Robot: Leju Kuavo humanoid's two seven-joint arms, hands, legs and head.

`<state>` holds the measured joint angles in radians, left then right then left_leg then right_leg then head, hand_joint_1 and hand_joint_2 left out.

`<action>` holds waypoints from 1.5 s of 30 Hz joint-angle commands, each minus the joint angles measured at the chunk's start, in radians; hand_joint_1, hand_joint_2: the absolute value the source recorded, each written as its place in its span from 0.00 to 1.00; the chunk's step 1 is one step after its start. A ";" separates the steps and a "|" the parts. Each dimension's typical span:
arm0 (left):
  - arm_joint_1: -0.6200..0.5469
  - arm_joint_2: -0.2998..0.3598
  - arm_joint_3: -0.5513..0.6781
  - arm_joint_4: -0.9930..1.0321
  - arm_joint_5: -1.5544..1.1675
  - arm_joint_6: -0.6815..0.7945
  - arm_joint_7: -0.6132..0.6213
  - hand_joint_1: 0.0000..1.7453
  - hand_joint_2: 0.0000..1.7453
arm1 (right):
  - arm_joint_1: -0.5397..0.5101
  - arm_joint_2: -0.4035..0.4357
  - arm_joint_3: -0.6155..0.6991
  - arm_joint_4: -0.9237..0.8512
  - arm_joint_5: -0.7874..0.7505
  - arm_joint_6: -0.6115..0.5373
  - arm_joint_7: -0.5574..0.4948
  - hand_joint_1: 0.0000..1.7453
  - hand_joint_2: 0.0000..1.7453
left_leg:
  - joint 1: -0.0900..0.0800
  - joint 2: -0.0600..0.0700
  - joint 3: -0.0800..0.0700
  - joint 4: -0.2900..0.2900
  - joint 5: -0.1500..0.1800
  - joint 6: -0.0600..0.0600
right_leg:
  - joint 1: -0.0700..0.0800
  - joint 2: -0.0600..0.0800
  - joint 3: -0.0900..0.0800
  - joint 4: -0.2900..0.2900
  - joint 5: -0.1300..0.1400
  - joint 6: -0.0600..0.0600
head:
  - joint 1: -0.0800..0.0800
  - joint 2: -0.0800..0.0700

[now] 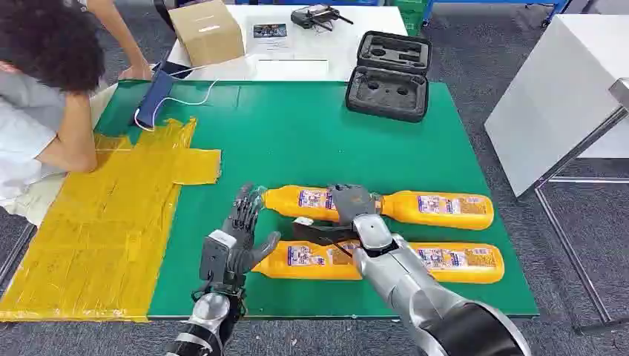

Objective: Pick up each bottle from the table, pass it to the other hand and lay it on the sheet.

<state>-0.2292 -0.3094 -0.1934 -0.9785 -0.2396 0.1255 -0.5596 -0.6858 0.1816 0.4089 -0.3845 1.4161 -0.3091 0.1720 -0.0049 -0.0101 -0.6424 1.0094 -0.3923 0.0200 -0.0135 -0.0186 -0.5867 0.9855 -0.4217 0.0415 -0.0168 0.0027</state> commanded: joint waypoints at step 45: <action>-0.012 0.026 -0.130 -0.096 -0.056 -0.071 0.109 0.00 1.00 | 0.338 0.085 -0.337 -0.632 -0.938 0.025 -0.615 1.00 1.00 | 0.000 0.000 0.001 -0.001 -0.002 -0.001 | 0.001 0.001 0.002 -0.001 -0.002 -0.001 | 0.000 0.000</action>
<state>-0.2300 -0.3037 -0.3006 -1.0921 -0.2937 0.0538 -0.4566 -0.3266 0.2678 0.1076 -1.0254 0.4814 -0.2903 -0.4418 -0.0050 -0.0109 -0.6455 1.0093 -0.3925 0.0200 -0.0136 -0.0192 -0.5892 0.9855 -0.4219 0.0414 -0.0168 0.0027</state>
